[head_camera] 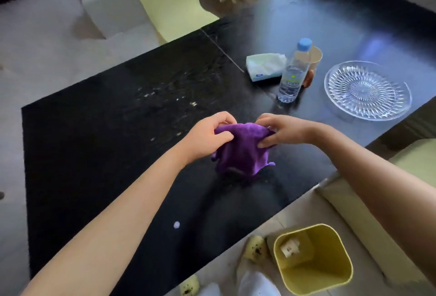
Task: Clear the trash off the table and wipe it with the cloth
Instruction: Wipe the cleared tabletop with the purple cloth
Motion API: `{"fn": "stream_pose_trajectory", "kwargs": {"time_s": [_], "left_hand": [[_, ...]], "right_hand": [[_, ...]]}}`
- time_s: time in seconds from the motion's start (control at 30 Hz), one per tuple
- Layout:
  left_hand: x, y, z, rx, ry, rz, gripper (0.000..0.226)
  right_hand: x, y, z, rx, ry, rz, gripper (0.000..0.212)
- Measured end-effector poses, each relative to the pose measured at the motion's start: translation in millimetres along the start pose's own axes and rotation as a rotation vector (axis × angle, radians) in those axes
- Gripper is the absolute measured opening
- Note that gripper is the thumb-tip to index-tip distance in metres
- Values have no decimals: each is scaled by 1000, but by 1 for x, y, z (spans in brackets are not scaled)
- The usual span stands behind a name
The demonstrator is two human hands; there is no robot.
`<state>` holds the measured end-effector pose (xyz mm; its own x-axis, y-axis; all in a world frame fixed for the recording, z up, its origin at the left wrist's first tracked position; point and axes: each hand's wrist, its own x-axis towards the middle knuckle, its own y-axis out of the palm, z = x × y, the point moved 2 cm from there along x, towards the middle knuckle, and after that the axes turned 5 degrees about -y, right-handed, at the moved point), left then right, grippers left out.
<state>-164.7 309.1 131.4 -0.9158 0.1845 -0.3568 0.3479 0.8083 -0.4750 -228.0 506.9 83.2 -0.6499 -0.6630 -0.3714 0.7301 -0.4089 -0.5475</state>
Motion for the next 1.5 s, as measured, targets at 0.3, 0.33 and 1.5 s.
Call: {"fn": "stream_pose_trajectory", "kwargs": {"time_s": [0.3,0.33,1.5], "left_hand": [[-140,-79,116,-209,-192,-249,18],[-152,-82,125,-243,-216,-263,17],[-156,-122,405,691,-797,-685,66]], "right_hand": [[37,134,99,683,-77,17,28],[38,145,106,758,-98,17,23],[192,347,137,-796,-262,-193,54]]}}
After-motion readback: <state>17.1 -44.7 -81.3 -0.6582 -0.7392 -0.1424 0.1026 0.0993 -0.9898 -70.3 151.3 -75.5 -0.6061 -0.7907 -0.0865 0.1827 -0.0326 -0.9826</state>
